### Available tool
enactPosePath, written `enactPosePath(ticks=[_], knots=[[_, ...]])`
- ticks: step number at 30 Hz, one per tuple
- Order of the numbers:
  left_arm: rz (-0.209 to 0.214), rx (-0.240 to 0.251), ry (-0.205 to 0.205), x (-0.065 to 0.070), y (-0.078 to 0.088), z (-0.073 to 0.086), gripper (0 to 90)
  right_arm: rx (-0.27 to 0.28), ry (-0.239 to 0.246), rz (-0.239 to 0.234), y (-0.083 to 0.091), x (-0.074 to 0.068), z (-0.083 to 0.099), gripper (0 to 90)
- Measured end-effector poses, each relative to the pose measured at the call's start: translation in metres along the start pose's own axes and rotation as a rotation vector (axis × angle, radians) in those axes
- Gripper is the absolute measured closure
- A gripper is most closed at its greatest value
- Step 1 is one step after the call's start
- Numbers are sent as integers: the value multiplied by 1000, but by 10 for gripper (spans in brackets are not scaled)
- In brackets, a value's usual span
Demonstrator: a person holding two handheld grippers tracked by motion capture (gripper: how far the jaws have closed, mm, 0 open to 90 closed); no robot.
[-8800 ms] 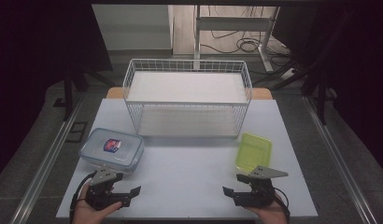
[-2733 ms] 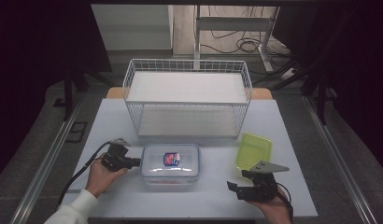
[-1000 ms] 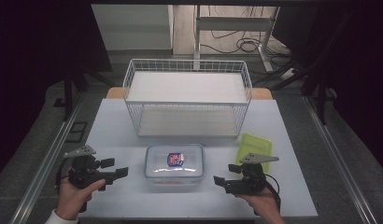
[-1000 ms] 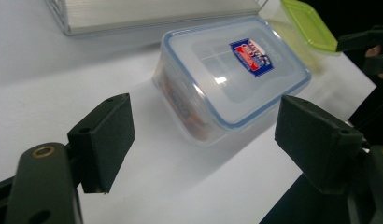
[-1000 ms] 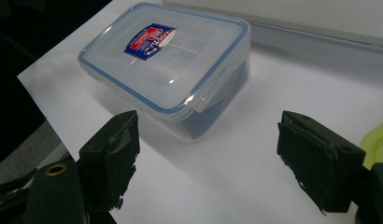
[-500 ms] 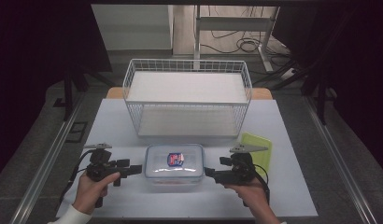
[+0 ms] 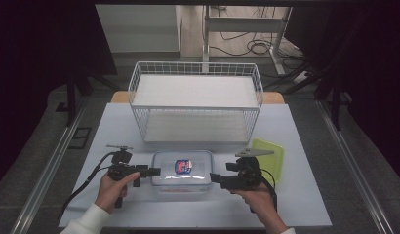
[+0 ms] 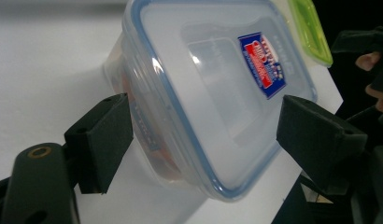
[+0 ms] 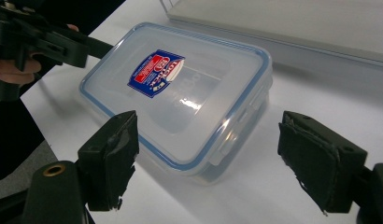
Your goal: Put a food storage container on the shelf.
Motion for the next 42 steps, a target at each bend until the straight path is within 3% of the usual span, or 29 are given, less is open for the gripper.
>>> enactPosePath(ticks=[4, 9, 16, 19, 28, 33, 42], knots=[[53, -33, 24, 0, -11, 1, 165, 0, -3, 7, 1, 4, 2, 206], [67, -60, 34, -4, -19, 3, 162, -1, -4, 7, 0, 4, 3, 206], [54, -67, 33, -7, -22, 5, 176, -6, -4, 5, -2, 5, 5, 206], [41, -48, 27, -7, -17, 2, 254, -11, -6, 7, -4, 6, 6, 206], [48, -59, 24, -6, -15, 4, 286, -40, -17, -8, -12, 2, 7, 205], [52, -55, 26, -6, -16, 4, 291, -76, -43, -38, -22, 0, 9, 200], [51, -46, 28, -6, -17, 3, 296, -95, -102, -61, -26, 4, 10, 198]])
Point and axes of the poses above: each handheld gripper's, and its own axes: y roughly backward along the jaws, z roughly out of its underside, x roughly to its right, the point moved 10 cm from there along -y, roughly forward along the jaws
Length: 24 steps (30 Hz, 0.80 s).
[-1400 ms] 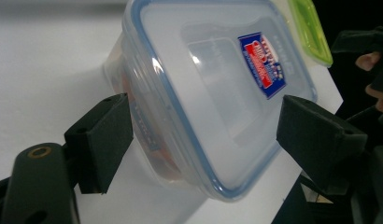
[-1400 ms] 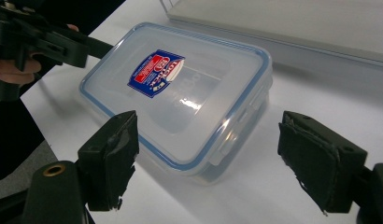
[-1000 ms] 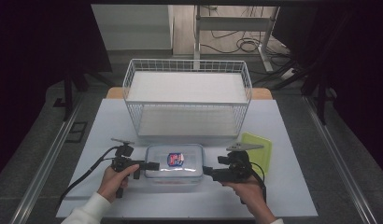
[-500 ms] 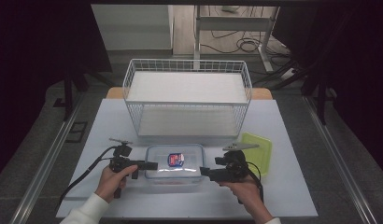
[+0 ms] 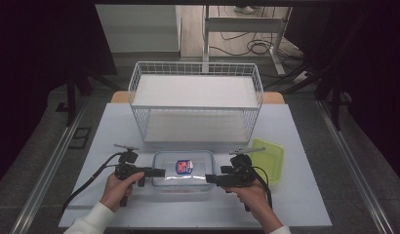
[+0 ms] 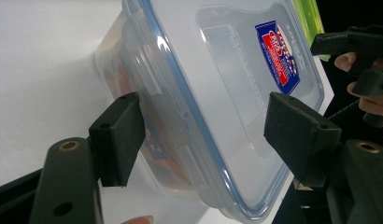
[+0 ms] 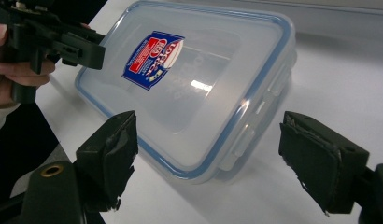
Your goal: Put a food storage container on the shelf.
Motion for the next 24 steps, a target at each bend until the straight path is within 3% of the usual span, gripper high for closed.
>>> enactPosePath(ticks=[9, 16, 19, 24], knots=[[3, -4, -8, 0, 0, 0, 294, -54, -89, 0, -16, 7, 3, 205], [3, -5, -10, 0, 0, 0, 294, -64, -144, -1, -27, 13, 1, 203], [3, -5, -11, 0, 0, 0, 293, -75, -198, -34, -35, 14, -1, 200], [4, -5, -12, 0, 0, 0, 293, -75, -238, -70, -40, 15, -4, 207]])
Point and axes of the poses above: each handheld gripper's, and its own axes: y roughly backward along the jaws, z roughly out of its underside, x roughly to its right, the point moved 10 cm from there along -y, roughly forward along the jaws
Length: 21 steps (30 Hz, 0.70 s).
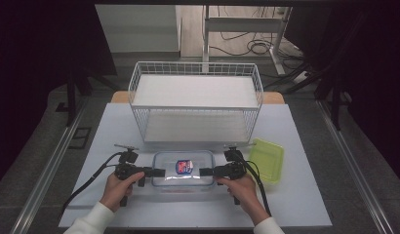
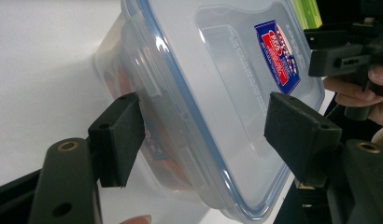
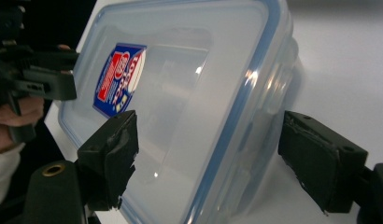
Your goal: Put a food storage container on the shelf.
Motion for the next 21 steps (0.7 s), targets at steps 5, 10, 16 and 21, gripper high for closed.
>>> enactPosePath(ticks=[5, 10, 16, 21], knots=[[0, -1, 0, 0, 0, 0, 293, 4, -41, -38, -3, 2, -4, 219], [-1, 3, -3, 0, 0, 0, 295, 8, -45, -40, 0, 2, -5, 285], [-3, 18, -8, 2, 2, -1, 327, 17, -58, -59, 6, 4, -5, 351], [-4, 37, -18, 5, 6, -1, 365, 26, -40, -61, 13, 1, -2, 390]])
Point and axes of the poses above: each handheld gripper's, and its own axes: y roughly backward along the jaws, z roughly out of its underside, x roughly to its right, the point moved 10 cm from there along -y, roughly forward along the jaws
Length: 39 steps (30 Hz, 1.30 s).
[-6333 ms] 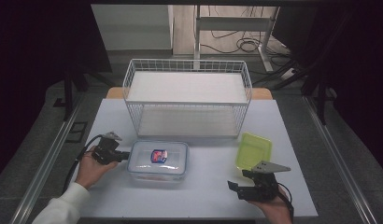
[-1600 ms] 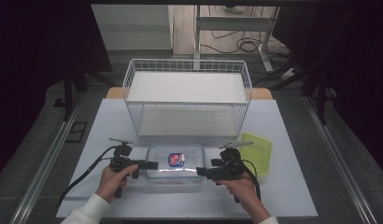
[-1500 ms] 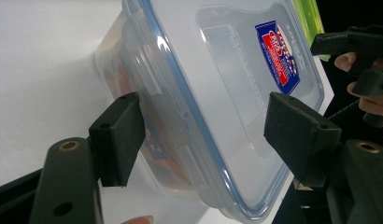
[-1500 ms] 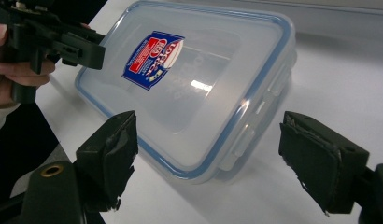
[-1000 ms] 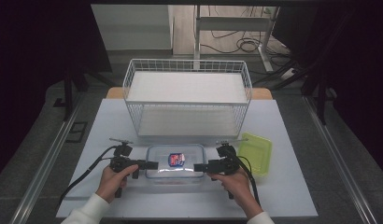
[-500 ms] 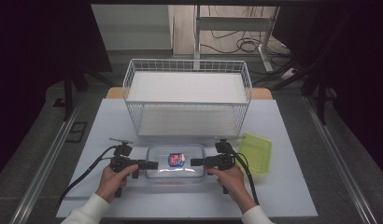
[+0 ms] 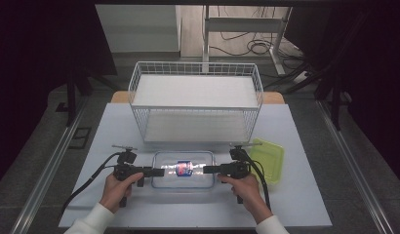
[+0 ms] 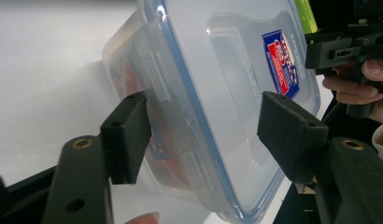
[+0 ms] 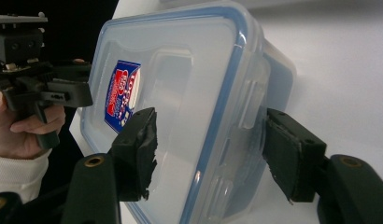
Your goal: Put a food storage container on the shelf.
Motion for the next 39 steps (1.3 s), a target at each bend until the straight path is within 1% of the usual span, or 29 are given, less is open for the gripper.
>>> enactPosePath(ticks=[3, 4, 11, 12, 17, 22, 25, 27, 33, 37, 38, 39], knots=[[0, 6, -4, 2, 3, 1, 392, 2, 12, -2, 3, -2, 2, 405], [1, 9, -9, 3, 4, 1, 404, 6, 23, -5, 5, -4, 3, 414], [5, 21, -15, 5, 6, 2, 431, 10, 50, -9, 9, -6, 5, 428], [5, 21, -20, 5, 7, 2, 433, 15, 62, -6, 9, -6, 6, 433], [10, 28, -23, 6, 8, 2, 447, 20, 70, -7, 11, -8, 7, 443], [16, 33, -28, 8, 10, 1, 458, 41, 71, -29, 16, -8, 11, 483], [15, 38, -28, 8, 10, 1, 459, 42, 69, -28, 17, -9, 12, 482], [10, 38, -34, 8, 10, 2, 459, 50, 79, -23, 16, -9, 11, 482], [8, 49, -43, 10, 14, 1, 469, 59, 84, -26, 17, -11, 11, 489], [4, 68, -52, 14, 19, -1, 470, 69, 91, -29, 19, -16, 11, 489], [10, 79, -55, 16, 23, -3, 472, 78, 102, -31, 21, -20, 9, 490], [10, 79, -55, 16, 23, -3, 475, 78, 102, -31, 21, -20, 9, 490]])
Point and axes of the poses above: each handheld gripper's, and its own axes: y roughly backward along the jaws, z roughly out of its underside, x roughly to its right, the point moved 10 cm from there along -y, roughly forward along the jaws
